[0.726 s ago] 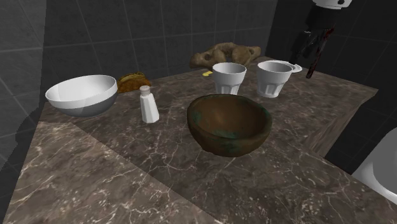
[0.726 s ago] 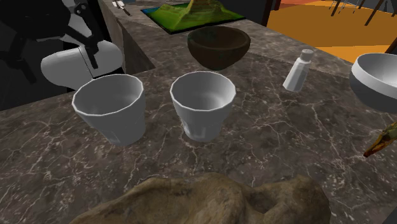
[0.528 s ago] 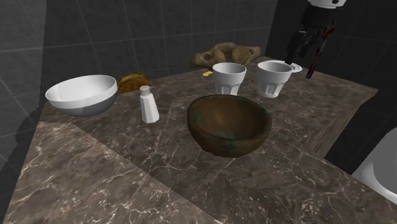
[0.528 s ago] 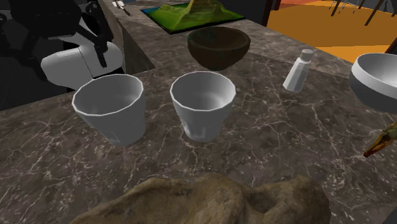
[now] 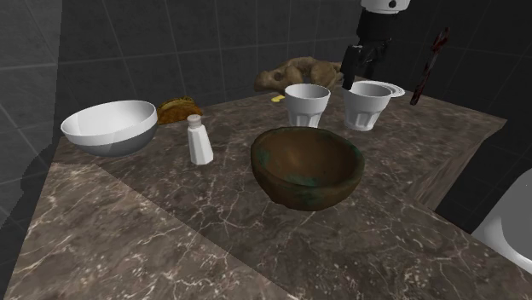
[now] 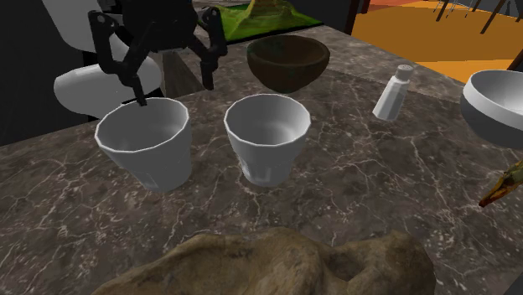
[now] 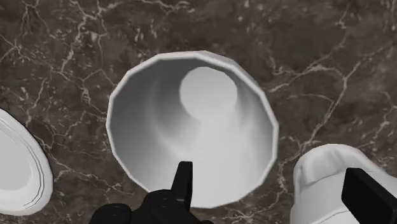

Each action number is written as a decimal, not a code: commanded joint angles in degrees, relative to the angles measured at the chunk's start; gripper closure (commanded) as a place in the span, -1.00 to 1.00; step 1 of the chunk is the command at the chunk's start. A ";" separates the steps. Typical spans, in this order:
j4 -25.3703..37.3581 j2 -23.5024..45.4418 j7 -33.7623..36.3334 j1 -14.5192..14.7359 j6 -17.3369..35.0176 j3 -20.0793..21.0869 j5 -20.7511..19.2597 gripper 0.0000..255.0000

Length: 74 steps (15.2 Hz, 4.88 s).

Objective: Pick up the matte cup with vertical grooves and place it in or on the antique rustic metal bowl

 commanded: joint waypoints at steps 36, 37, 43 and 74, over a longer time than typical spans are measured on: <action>18.26 25.99 17.92 2.59 0.74 13.91 -6.53 1.00; 18.28 26.01 17.93 2.60 0.74 13.92 -6.53 1.00; 22.70 26.55 17.45 2.62 -3.17 14.02 -6.67 1.00; 59.14 37.78 20.29 8.16 -30.52 18.14 -12.62 1.00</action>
